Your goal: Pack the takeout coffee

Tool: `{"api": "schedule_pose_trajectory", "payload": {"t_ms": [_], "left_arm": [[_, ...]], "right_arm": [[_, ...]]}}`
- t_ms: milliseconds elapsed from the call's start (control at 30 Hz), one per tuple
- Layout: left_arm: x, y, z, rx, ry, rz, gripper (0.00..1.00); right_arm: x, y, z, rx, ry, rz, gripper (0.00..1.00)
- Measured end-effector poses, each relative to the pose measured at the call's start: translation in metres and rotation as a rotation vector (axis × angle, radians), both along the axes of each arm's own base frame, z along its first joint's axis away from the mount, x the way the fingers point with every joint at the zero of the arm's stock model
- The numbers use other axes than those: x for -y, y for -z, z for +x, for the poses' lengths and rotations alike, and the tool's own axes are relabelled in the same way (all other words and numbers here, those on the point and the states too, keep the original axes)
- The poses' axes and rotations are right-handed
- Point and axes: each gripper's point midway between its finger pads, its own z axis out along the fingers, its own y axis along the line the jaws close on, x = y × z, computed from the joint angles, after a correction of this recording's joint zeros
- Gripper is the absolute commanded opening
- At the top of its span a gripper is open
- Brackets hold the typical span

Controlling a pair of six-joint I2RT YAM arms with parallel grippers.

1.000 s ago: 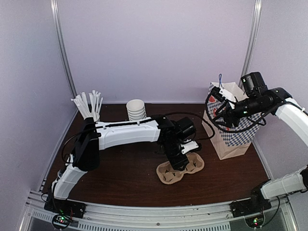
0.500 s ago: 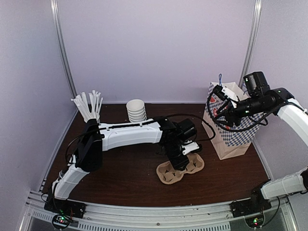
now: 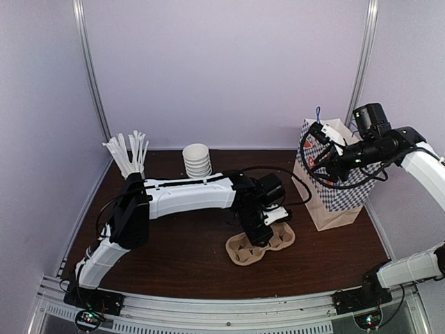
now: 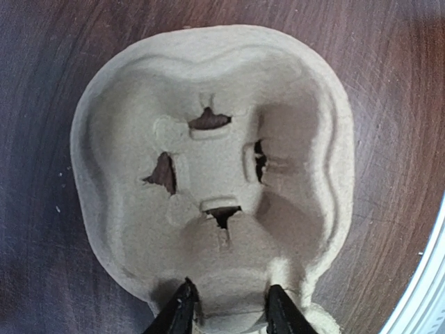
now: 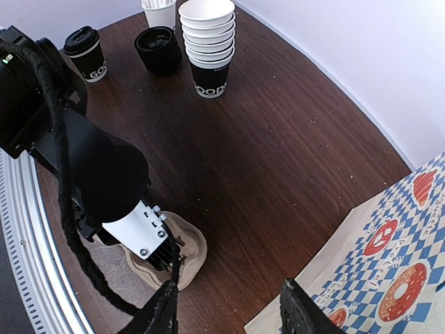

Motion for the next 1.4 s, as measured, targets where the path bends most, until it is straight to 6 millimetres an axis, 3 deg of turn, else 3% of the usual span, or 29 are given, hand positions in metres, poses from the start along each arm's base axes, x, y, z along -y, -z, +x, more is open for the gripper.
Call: {"api": "schedule_pose_trajectory", "payload": {"t_ms": [100, 233, 333, 500, 600, 733, 967, 1167, 1400], "left_arm": [[0.001, -0.002, 0.0, 0.003, -0.001, -0.003, 0.35], [0.001, -0.003, 0.0, 0.003, 0.0, -0.004, 0.34], [-0.001, -0.008, 0.0, 0.006, 0.0, -0.006, 0.33], [-0.009, -0.034, -0.001, 0.018, -0.004, -0.031, 0.33], [-0.011, -0.055, 0.001, 0.033, -0.009, -0.065, 0.43], [-0.012, -0.062, -0.001, 0.021, -0.002, -0.087, 0.47], [-0.01, -0.037, -0.004, -0.015, 0.004, -0.055, 0.48], [-0.01, -0.011, -0.004, -0.035, 0.003, -0.013, 0.45], [-0.008, -0.003, -0.001, -0.026, -0.002, 0.0, 0.43]], "right_arm": [[0.003, -0.008, 0.001, 0.007, 0.014, 0.004, 0.49], [0.018, -0.046, 0.012, 0.07, 0.076, 0.048, 0.5], [0.038, -0.083, 0.024, 0.136, 0.167, 0.102, 0.51], [0.083, -0.109, 0.044, 0.186, 0.355, 0.14, 0.53], [0.109, -0.105, 0.056, 0.171, 0.458, 0.14, 0.54], [0.131, -0.089, 0.067, 0.144, 0.549, 0.105, 0.54], [0.15, -0.063, 0.081, 0.087, 0.627, 0.047, 0.55], [0.152, -0.06, 0.083, 0.07, 0.644, 0.052, 0.55], [0.152, -0.049, 0.083, 0.044, 0.646, 0.049, 0.55]]}}
